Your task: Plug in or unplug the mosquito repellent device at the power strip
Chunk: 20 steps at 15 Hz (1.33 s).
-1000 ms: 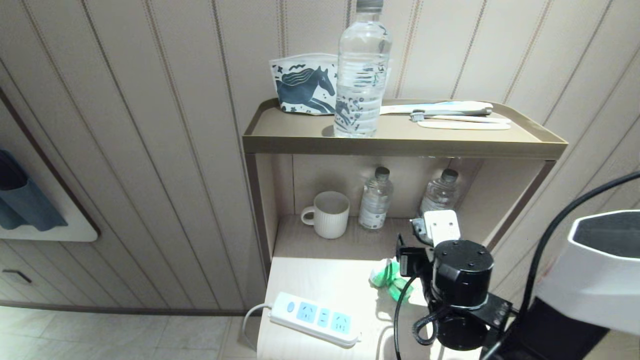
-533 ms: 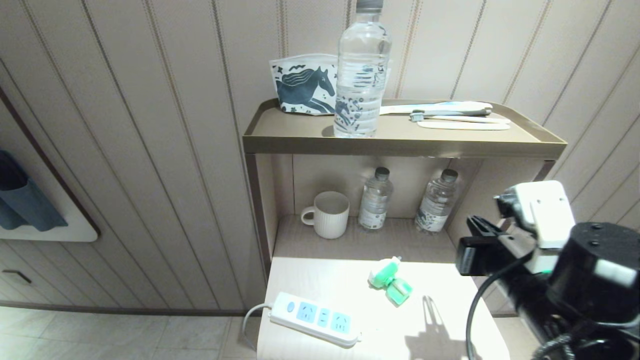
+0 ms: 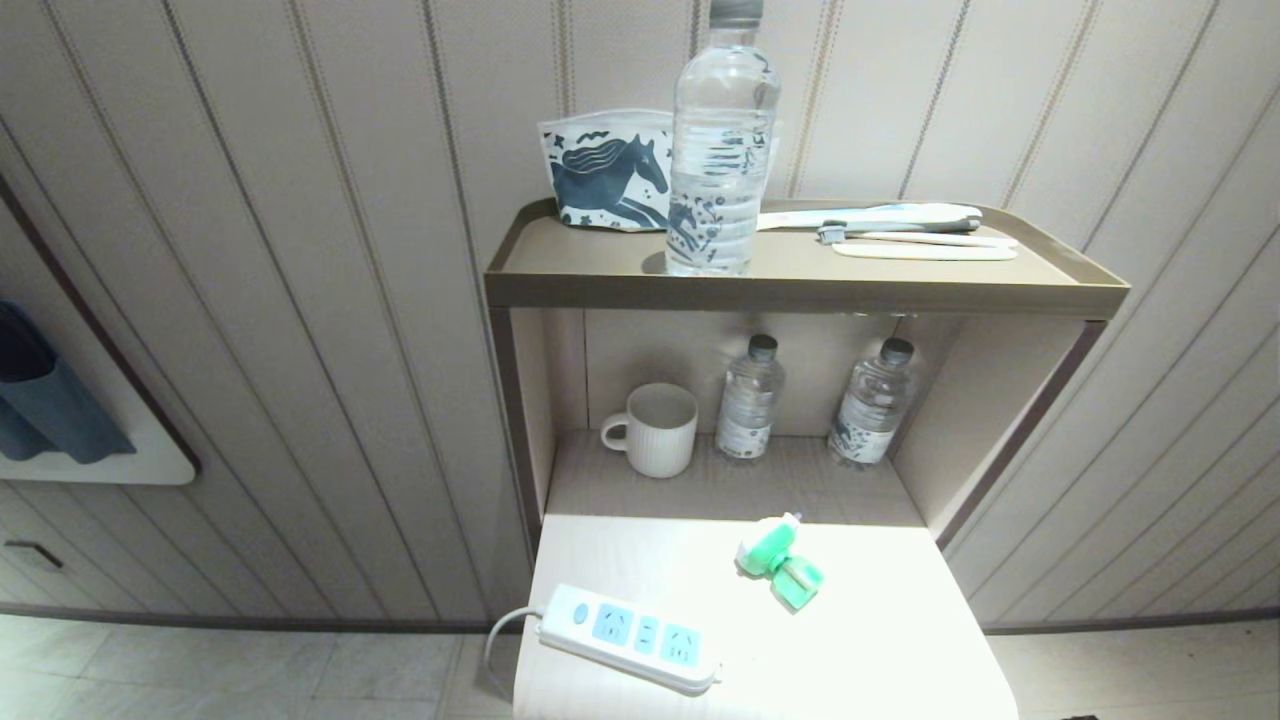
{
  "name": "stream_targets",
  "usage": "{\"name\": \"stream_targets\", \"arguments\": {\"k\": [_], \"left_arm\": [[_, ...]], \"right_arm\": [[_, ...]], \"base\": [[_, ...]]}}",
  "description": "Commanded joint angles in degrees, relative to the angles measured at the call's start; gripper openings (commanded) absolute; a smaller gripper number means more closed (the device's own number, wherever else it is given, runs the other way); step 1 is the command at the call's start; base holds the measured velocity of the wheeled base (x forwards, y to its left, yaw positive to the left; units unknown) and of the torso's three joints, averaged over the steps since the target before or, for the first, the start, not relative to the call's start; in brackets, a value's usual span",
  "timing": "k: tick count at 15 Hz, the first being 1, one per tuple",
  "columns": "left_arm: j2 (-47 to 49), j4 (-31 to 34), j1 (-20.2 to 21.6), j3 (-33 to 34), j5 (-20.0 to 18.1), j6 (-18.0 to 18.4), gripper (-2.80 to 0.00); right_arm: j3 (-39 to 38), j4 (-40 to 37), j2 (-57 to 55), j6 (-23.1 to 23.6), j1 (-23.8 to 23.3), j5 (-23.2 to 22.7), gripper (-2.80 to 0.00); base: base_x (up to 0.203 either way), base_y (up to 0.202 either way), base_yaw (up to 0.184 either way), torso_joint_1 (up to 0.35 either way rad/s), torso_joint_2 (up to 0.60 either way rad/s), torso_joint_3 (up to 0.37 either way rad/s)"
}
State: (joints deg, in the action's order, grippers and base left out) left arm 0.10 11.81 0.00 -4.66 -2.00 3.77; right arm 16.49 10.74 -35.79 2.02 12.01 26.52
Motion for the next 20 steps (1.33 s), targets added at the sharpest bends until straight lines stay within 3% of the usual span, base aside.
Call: {"name": "stream_targets", "arguments": {"k": [1,3,6,8,12,17,20], "left_arm": [[0.0,0.1,0.0,0.0,0.0,0.0,-2.80],[0.0,0.1,0.0,0.0,0.0,0.0,-2.80],[0.0,0.1,0.0,0.0,0.0,0.0,-2.80],[-0.1,0.1,0.0,0.0,0.0,0.0,-2.80],[0.0,0.1,0.0,0.0,0.0,0.0,-2.80],[-0.1,0.1,0.0,0.0,0.0,0.0,-2.80],[-0.1,0.1,0.0,0.0,0.0,0.0,-2.80]], "right_arm": [[-8.1,-7.5,17.3,0.3,-6.8,-11.9,-2.80],[-13.5,-9.5,26.0,0.7,-10.6,-21.7,-2.80],[-16.1,-11.3,35.5,0.3,-11.8,-25.8,-2.80],[-16.5,-11.6,35.5,-1.7,-11.9,-26.3,-2.80],[-16.5,-11.7,35.7,1.1,-11.9,-26.6,-2.80],[-16.5,-11.4,35.6,-3.7,-11.9,-24.8,-2.80],[-16.5,-11.4,35.5,-4.0,-12.1,-24.4,-2.80]], "base": [[0.000,0.000,0.000,0.000,0.00,0.000],[0.000,0.000,0.000,0.000,0.00,0.000],[0.000,0.000,0.000,0.000,0.00,0.000],[0.000,0.000,0.000,0.000,0.00,0.000],[0.000,0.000,0.000,0.000,0.00,0.000],[0.000,0.000,0.000,0.000,0.00,0.000],[0.000,0.000,0.000,0.000,0.00,0.000]]}}
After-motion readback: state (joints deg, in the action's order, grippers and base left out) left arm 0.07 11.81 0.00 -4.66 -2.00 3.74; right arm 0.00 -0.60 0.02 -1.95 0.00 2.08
